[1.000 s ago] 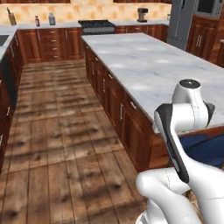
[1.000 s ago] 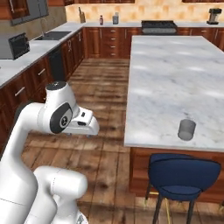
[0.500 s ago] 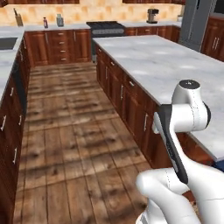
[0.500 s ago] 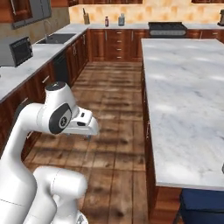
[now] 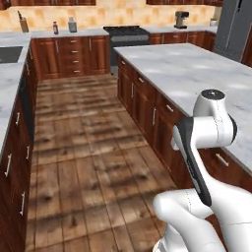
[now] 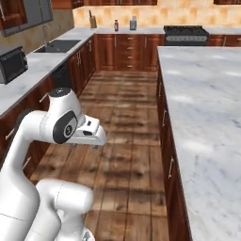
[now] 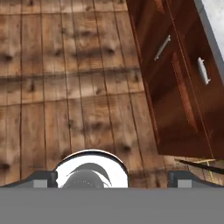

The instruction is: There is a wine glass and glass cup on the dining counter. Place the wine bottle next to the wine glass and the juice bottle next to the glass cup.

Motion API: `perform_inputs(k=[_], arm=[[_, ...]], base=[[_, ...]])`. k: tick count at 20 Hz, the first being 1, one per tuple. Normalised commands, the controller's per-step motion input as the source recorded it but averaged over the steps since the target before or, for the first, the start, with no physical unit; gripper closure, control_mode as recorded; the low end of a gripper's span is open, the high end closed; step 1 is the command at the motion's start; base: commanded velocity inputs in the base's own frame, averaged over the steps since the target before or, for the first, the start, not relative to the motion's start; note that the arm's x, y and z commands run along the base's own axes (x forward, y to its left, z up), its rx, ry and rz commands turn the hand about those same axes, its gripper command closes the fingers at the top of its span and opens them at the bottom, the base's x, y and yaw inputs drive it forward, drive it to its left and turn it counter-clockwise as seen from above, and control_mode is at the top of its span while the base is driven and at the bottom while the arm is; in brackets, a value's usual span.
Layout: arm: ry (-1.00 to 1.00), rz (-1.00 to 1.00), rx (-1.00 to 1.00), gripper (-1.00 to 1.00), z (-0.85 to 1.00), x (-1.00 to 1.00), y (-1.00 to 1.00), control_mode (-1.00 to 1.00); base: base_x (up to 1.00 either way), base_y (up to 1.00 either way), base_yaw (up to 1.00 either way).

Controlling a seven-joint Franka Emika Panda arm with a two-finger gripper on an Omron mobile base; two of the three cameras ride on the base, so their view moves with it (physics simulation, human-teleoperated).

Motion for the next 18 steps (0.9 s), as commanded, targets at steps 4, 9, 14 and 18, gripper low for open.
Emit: perform_inputs(k=[4,9,14,18], arm=[[0.0,0.0,0.0,-1.0,0.0,0.0,0.0,1.0],[0.0,0.0,0.0,-1.0,0.0,0.0,0.0,1.0],[0.0,0.0,0.0,-1.0,0.0,0.0,0.0,1.0],[0.0,0.0,0.0,-1.0,0.0,0.0,0.0,1.0]], base=[[0.94,0.42,0.0],[0.94,0.37,0.0],[0.94,0.36,0.0],[0.94,0.37,0.0]])
